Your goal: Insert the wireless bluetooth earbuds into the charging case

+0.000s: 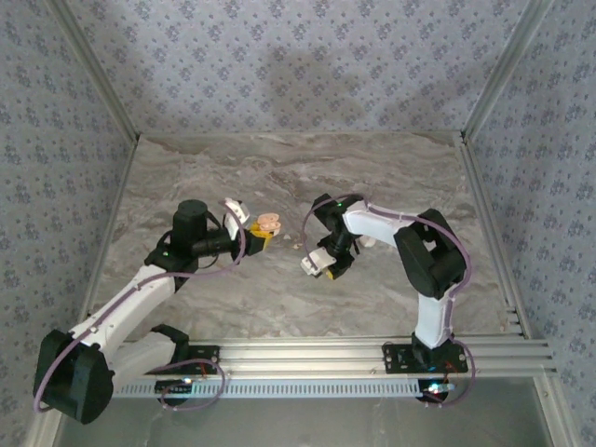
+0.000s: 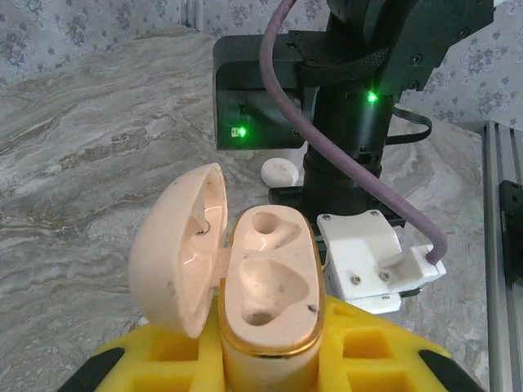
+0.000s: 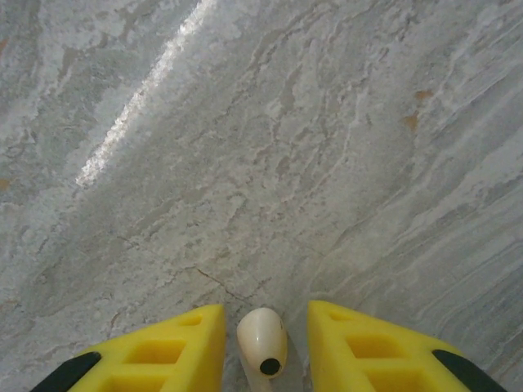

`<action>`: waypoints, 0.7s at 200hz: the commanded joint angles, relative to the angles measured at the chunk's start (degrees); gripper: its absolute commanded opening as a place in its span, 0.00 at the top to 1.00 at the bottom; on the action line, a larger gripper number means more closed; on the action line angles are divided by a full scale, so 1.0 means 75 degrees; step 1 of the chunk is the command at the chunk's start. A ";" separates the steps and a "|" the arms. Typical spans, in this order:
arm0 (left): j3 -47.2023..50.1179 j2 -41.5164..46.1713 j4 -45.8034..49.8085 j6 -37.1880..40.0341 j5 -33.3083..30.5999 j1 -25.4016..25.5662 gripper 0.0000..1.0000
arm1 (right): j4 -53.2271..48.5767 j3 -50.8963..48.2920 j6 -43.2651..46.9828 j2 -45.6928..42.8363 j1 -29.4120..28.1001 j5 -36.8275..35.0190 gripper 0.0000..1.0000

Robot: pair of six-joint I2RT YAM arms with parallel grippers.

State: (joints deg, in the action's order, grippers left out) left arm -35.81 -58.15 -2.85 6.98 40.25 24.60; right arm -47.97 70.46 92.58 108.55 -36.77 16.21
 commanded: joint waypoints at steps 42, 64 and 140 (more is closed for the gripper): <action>-0.0024 0.0227 0.0087 0.0113 0.0097 -0.0070 0.83 | -0.0132 0.0121 -0.0097 0.0257 0.0030 -0.0312 0.69; -0.0041 0.0229 0.0109 0.0115 0.0091 -0.0069 0.83 | -0.0080 0.0109 -0.0138 0.0216 0.0075 -0.0347 0.72; -0.0106 0.0154 0.0202 0.0182 0.0083 -0.0075 0.83 | 0.0044 0.0046 -0.0470 -0.0188 0.0178 -0.0192 0.81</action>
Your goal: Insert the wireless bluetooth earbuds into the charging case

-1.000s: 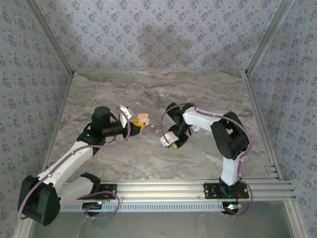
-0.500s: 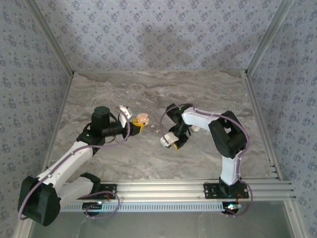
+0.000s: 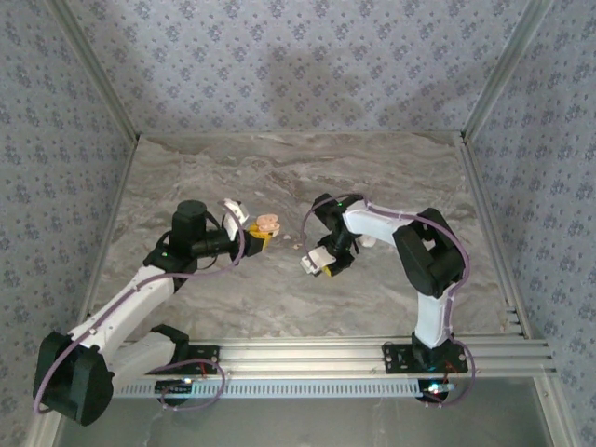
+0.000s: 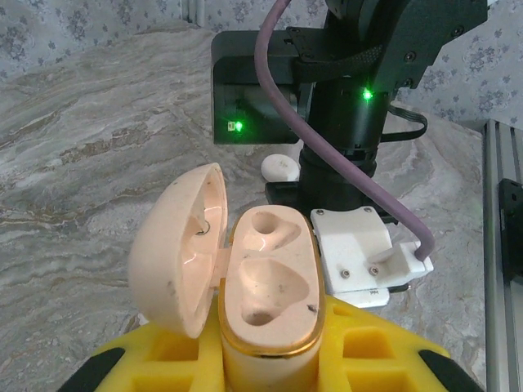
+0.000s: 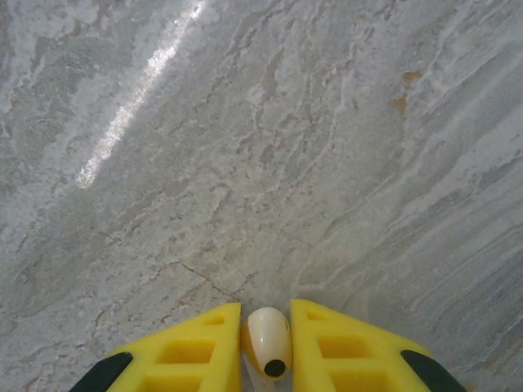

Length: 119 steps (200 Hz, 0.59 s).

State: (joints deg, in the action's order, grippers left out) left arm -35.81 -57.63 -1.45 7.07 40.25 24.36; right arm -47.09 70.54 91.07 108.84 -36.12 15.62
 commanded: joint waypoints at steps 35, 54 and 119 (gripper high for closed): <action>-0.0208 -0.0076 -0.0065 0.0140 0.0128 -0.0027 0.83 | 0.0308 -0.0160 -0.1145 -0.0929 0.0227 0.0748 0.82; -0.0235 -0.0155 -0.0275 0.0074 0.0165 0.0002 0.83 | 0.0975 -0.0603 -0.1923 -0.1574 0.0383 0.1496 0.82; -0.0281 -0.0624 -0.1514 -0.0169 -0.0445 0.0611 0.84 | 0.4374 -0.2229 -0.5646 -0.3800 0.1302 0.3841 0.82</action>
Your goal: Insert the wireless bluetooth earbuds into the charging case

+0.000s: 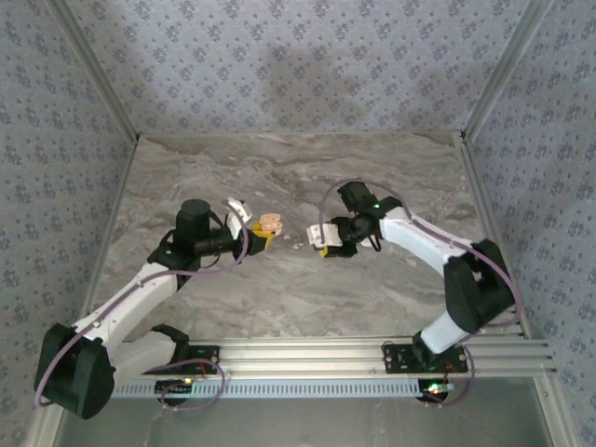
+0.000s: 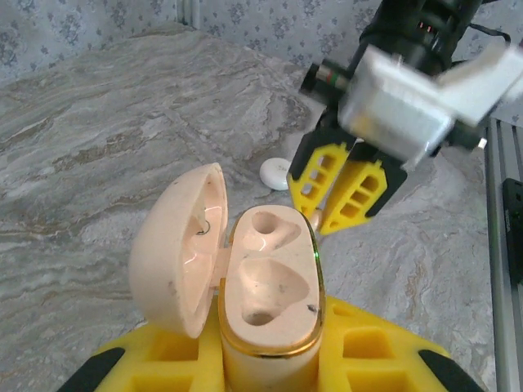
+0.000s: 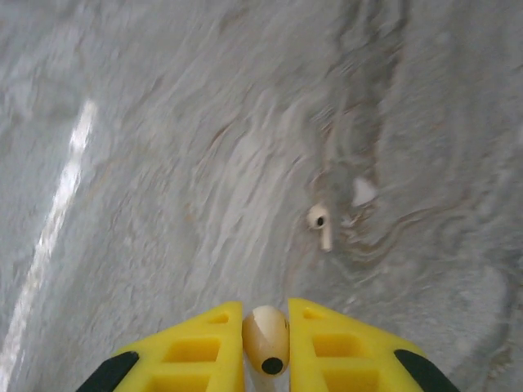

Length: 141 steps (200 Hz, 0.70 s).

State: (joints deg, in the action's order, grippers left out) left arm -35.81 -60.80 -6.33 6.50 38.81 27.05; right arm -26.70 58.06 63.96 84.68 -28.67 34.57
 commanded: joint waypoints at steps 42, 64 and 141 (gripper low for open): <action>-0.0296 -0.0732 -0.1896 -0.0252 -0.0602 0.0637 0.84 | 0.4227 -0.1491 -0.4861 -0.1603 0.1068 0.2256 0.82; -0.0334 -0.1006 -0.2410 -0.0405 -0.0717 0.0760 0.84 | 0.5359 -0.1741 -0.6155 -0.1939 0.1275 0.2381 0.82; -0.0486 -0.1806 -0.3998 -0.0737 -0.1321 0.1360 0.84 | 0.9364 -0.2696 -1.0116 -0.2269 0.1206 0.1063 0.82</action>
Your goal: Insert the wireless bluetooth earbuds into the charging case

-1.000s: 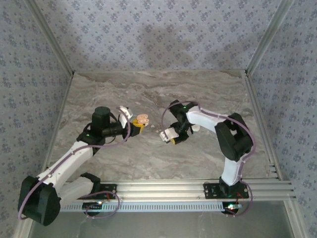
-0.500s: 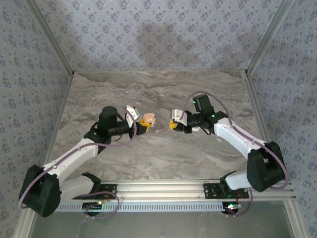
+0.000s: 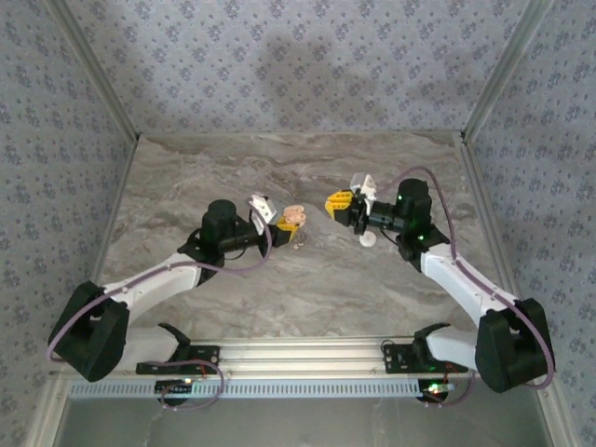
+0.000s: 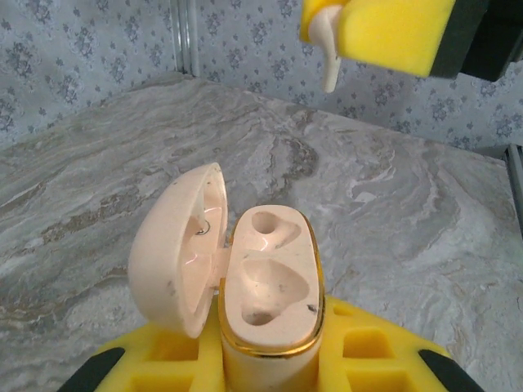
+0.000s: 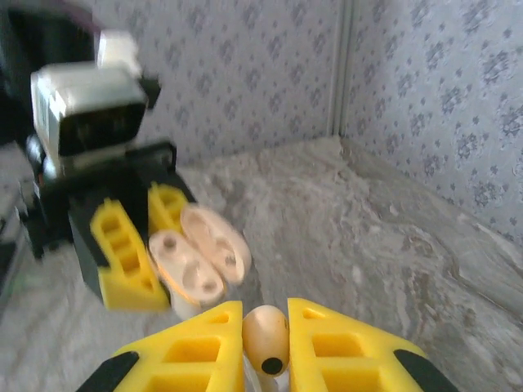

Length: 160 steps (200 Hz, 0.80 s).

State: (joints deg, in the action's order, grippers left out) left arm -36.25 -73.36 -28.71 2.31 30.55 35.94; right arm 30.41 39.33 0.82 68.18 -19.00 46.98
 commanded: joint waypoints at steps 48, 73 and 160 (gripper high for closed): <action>-0.0630 -0.0550 -0.1626 -0.0260 -0.0322 0.0515 0.84 | 0.2452 -0.0392 -0.2116 0.0037 -0.0688 -0.1215 0.82; -0.0711 -0.0654 -0.1802 -0.0304 -0.0346 0.0610 0.84 | 0.2628 -0.0474 -0.2090 0.0113 -0.0865 -0.1463 0.82; -0.0707 -0.0648 -0.2252 -0.0541 -0.0487 0.0623 0.83 | 0.2841 -0.0648 -0.2090 0.0173 -0.0987 -0.1665 0.82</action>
State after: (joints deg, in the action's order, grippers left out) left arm -39.51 -78.13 -41.87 -0.73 27.33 40.29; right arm 48.75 34.61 -14.17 68.95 -25.82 35.75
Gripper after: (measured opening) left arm 0.226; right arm 0.181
